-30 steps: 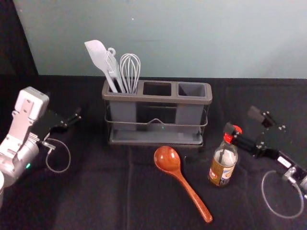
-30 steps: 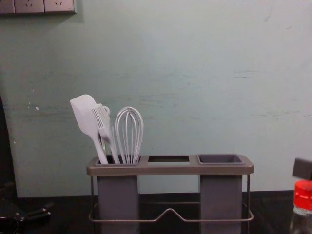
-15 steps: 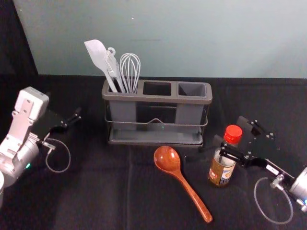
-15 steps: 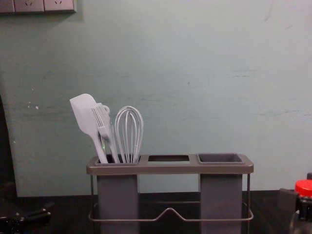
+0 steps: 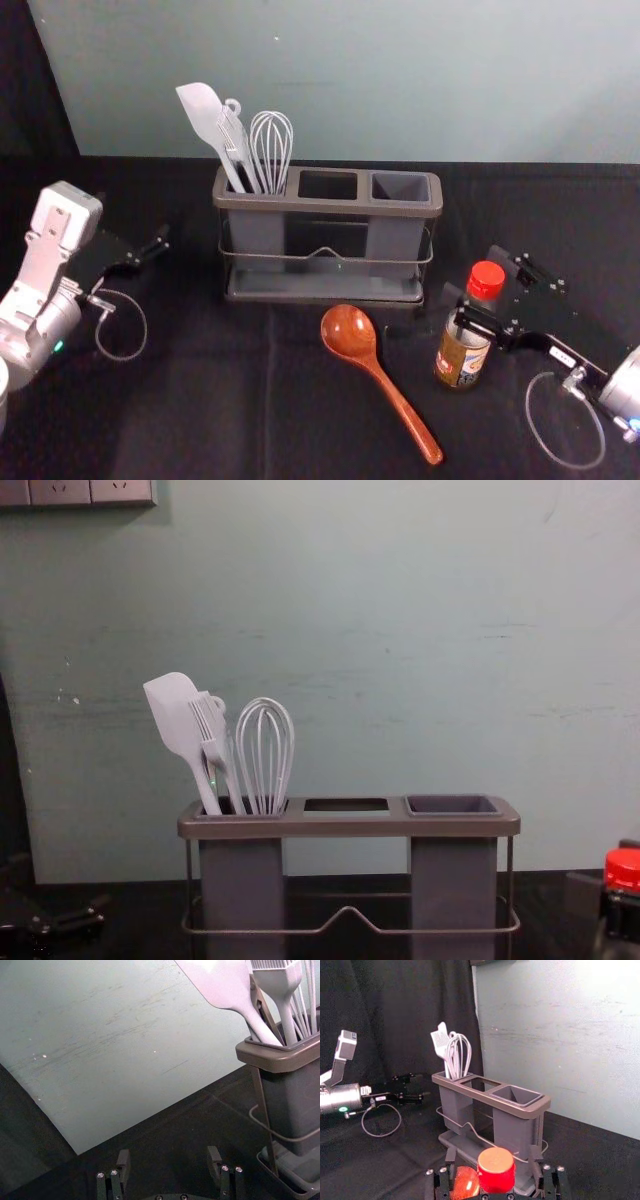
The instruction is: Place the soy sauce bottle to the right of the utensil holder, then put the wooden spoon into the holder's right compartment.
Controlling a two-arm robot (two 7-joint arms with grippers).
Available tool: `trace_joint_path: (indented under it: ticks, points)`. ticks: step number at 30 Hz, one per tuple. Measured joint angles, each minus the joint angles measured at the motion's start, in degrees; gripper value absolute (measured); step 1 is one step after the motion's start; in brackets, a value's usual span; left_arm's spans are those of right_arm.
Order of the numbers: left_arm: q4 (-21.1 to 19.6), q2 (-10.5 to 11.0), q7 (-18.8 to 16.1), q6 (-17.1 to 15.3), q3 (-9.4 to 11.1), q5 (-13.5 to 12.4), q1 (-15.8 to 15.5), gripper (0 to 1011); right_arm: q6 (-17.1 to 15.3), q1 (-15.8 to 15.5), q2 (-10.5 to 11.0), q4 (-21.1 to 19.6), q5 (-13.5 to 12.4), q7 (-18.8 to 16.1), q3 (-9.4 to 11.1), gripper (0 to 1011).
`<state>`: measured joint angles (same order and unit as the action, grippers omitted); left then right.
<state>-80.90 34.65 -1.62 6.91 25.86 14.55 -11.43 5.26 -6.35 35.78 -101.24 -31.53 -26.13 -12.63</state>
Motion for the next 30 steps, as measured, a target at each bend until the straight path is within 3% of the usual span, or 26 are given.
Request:
trace_joint_path:
  ticks: [18, 30]
  points:
    - [0.0, 0.0, 0.0, 0.0, 0.0, 0.0, 0.0, 1005, -0.9, -0.2, -1.1, 0.1, 1.2, -0.5, 1.0, 399]
    - [0.0, 0.0, 0.0, 0.0, 0.0, 0.0, 0.0, 1005, -2.1, -0.9, 0.3, -5.7, 0.5, 0.1, 4.3, 390]
